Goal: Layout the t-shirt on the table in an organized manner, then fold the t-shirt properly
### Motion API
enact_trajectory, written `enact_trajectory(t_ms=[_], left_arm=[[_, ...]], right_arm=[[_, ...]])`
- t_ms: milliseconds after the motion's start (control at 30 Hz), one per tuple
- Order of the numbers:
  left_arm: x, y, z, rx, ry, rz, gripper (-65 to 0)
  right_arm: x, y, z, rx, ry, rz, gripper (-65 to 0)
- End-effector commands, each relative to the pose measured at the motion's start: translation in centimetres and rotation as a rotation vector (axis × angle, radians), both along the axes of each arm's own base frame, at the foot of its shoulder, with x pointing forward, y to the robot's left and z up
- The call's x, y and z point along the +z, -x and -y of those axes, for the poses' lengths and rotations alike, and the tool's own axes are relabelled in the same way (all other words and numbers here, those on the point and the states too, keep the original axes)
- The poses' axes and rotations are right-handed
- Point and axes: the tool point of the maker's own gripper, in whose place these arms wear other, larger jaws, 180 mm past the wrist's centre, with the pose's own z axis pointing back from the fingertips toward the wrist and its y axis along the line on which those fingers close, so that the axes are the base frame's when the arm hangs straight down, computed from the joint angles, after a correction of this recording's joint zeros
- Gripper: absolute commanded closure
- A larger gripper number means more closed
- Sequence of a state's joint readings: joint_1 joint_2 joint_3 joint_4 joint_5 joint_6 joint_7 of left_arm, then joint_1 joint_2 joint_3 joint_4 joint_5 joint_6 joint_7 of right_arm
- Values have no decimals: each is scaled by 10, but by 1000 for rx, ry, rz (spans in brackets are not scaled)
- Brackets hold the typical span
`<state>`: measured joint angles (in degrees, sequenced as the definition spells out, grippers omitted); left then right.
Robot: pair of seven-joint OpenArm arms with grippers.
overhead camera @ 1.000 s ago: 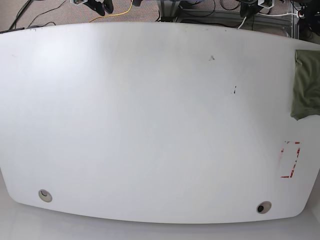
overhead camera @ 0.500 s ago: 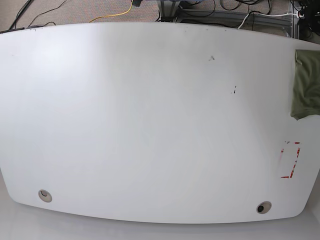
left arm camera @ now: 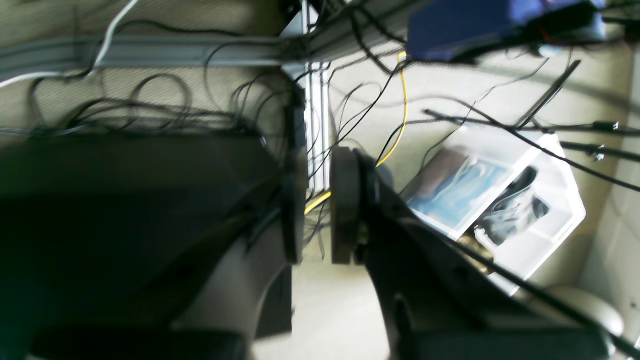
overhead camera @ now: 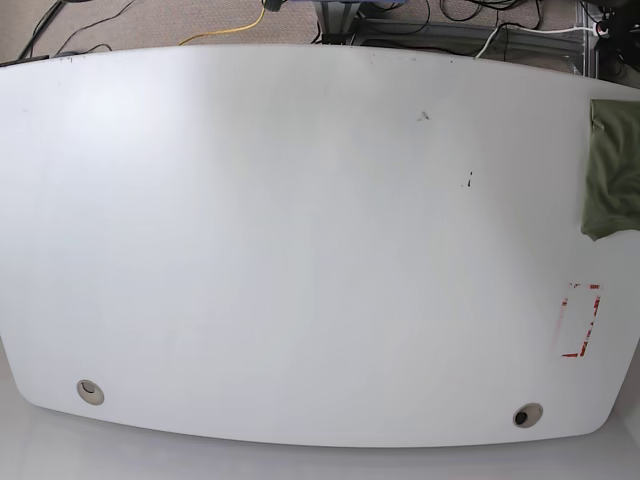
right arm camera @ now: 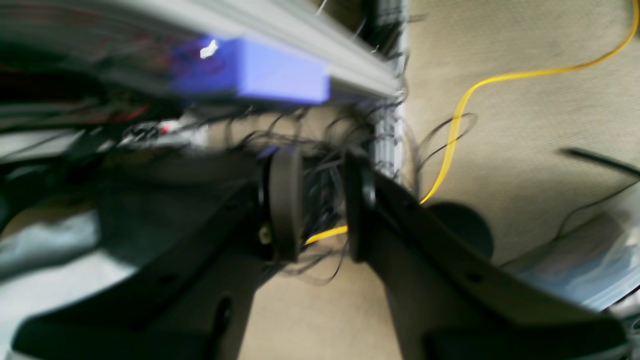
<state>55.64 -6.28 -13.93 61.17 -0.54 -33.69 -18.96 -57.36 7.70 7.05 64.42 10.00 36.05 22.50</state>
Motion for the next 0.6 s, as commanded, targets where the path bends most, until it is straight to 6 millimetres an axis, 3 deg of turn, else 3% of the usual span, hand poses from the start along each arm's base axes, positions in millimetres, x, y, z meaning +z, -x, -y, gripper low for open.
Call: enact_trajectory(t_ms=[0,233,567], left_arm=[[-11,13,-3,-14,2,-51,-79],[-56,-12,-12,-37,-82,-78,-79],[-102,-36,-17,4,-134,-154,-79]], right_arm=[[-8,18,2,12,-16,-51,-138],[-49,18,9,-7,5,-124,-138],[-85,-22,27,-26,37,-125,-138]])
